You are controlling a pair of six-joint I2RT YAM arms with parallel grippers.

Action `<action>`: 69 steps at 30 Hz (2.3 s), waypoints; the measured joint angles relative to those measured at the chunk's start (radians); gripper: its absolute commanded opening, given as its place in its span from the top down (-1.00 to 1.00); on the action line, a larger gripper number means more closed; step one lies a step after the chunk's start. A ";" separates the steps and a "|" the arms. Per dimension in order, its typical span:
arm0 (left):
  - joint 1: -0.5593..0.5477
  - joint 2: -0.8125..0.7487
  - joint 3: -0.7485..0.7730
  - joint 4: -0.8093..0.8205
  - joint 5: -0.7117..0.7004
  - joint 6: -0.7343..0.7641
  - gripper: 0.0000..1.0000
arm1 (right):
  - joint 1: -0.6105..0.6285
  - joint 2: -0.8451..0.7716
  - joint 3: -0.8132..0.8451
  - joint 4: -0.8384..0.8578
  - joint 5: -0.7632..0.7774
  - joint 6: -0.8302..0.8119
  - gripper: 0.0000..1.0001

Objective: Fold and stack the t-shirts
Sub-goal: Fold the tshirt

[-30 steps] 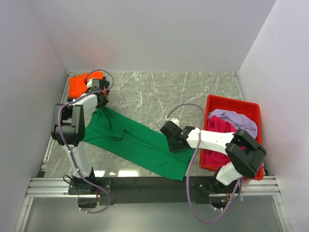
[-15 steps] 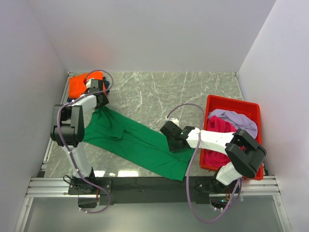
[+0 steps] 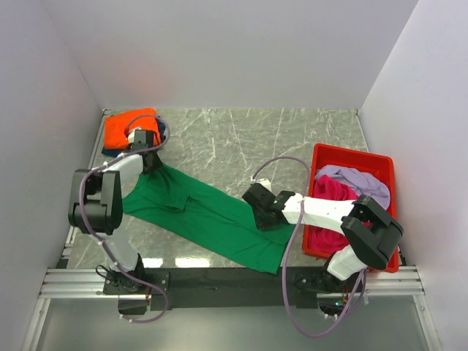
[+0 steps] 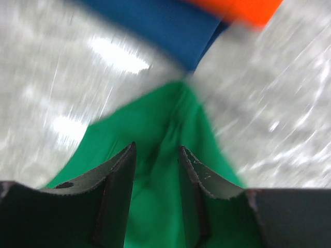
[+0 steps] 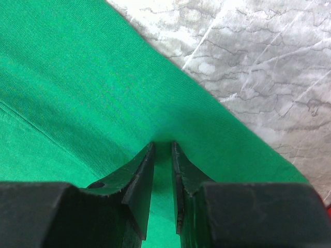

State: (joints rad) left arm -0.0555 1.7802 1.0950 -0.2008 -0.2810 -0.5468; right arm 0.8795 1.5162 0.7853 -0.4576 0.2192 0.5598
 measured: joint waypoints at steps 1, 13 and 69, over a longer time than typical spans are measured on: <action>0.000 -0.019 -0.031 0.002 0.003 -0.002 0.12 | 0.000 0.000 0.000 0.000 0.000 0.000 0.46; 0.000 -0.344 -0.329 -0.003 -0.040 -0.119 0.13 | 0.000 -0.001 -0.002 0.003 -0.001 -0.001 0.46; 0.038 -0.350 -0.426 -0.023 0.014 -0.174 0.84 | 0.000 -0.018 -0.023 0.028 -0.005 -0.016 0.46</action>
State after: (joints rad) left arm -0.0174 1.4303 0.6685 -0.2234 -0.2665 -0.7204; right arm 0.8795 1.4979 0.7628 -0.4297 0.2142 0.5438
